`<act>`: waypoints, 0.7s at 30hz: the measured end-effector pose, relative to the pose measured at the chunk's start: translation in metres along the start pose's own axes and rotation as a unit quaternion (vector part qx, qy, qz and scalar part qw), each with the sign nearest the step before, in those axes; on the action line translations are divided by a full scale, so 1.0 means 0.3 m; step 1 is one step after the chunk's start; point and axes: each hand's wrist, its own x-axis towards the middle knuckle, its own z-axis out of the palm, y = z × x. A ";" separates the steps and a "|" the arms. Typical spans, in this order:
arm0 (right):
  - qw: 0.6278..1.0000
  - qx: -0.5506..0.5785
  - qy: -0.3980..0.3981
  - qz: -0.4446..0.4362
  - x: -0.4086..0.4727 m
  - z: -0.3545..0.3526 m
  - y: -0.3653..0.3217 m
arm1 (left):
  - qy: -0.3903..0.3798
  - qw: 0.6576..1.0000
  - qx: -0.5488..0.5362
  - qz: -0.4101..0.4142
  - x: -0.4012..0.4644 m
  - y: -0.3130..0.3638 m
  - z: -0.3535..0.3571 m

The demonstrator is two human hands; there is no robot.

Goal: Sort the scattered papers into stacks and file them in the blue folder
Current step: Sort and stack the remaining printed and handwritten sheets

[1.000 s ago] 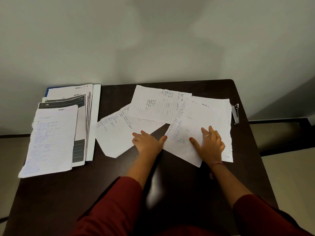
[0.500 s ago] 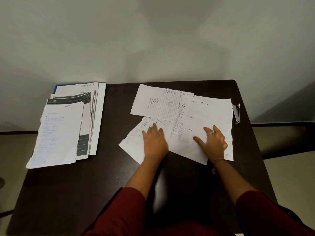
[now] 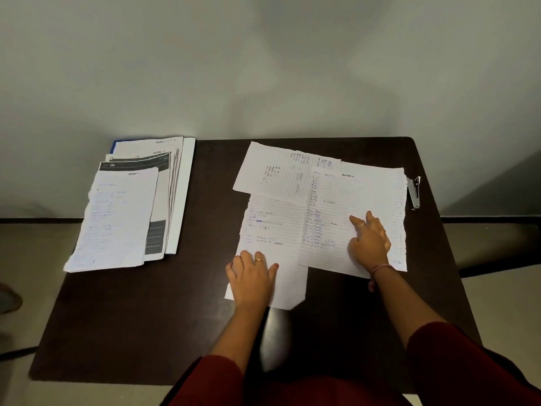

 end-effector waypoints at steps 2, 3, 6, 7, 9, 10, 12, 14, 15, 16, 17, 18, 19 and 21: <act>1.000 -0.016 0.014 -0.009 -0.017 0.014 -0.008 | -0.023 0.999 -0.020 -0.020 -0.031 0.003 0.018; 0.999 -0.020 0.020 -0.017 -0.023 0.023 -0.014 | -0.042 0.998 -0.036 -0.022 -0.041 -0.001 0.030; 0.998 -0.020 0.030 -0.048 -0.038 0.050 -0.036 | -0.070 0.992 -0.109 -0.005 -0.046 -0.019 0.055; 0.998 -0.026 0.024 -0.059 -0.043 0.060 -0.041 | -0.091 0.990 -0.112 0.007 -0.044 -0.028 0.063; 0.996 -0.048 -0.002 -0.069 -0.058 0.086 -0.045 | -0.123 0.987 -0.101 0.009 -0.046 -0.049 0.075; 0.995 -0.062 -0.015 -0.073 -0.065 0.100 -0.044 | -0.134 0.986 -0.100 0.000 -0.049 -0.061 0.080; 0.993 -0.086 -0.029 -0.082 -0.074 0.120 -0.038 | -0.154 0.982 -0.109 -0.017 -0.055 -0.079 0.092; 0.991 -0.092 -0.042 -0.086 -0.074 0.121 -0.028 | -0.154 0.982 -0.109 -0.018 -0.060 -0.090 0.101; 0.991 -0.093 -0.050 -0.087 -0.072 0.117 -0.025 | -0.154 0.982 -0.110 -0.017 -0.061 -0.090 0.100; 0.990 -0.096 -0.056 -0.088 -0.072 0.113 -0.022 | -0.157 0.981 -0.113 -0.017 -0.061 -0.088 0.099; 0.989 -0.099 -0.060 -0.089 -0.071 0.109 -0.022 | -0.159 0.980 -0.118 -0.019 -0.060 -0.086 0.098; 0.989 -0.102 -0.061 -0.091 -0.071 0.108 -0.024 | -0.159 0.980 -0.119 -0.022 -0.059 -0.084 0.098; 0.988 -0.106 -0.061 -0.093 -0.072 0.107 -0.027 | -0.157 0.980 -0.118 -0.024 -0.057 -0.082 0.098; 0.986 -0.118 -0.062 -0.102 -0.078 0.115 -0.035 | -0.154 0.980 -0.119 -0.028 -0.058 -0.081 0.098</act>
